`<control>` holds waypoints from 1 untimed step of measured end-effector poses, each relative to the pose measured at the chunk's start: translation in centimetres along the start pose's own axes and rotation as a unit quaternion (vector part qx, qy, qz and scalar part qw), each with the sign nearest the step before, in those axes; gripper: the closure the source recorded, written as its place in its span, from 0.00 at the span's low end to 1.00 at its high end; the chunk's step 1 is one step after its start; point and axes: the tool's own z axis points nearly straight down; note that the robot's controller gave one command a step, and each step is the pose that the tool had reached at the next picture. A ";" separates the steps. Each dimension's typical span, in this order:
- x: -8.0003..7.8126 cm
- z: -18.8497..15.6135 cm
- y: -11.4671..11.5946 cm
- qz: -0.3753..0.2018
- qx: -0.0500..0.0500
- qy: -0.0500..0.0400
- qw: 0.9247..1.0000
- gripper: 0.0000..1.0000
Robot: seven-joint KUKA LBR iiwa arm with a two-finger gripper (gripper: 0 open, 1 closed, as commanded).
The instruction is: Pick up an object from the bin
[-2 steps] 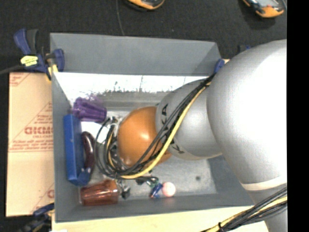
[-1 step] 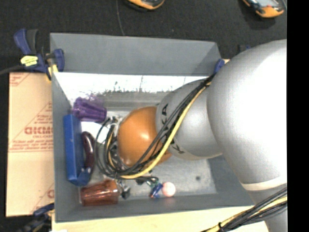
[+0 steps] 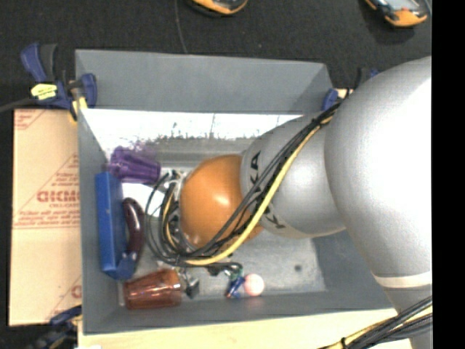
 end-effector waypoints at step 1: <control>0.1 -3.9 0.0 0.001 -0.001 0.003 1.000 1.00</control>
Offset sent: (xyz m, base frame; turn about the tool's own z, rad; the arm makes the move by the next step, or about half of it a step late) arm -0.0006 -0.0003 0.0172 0.0005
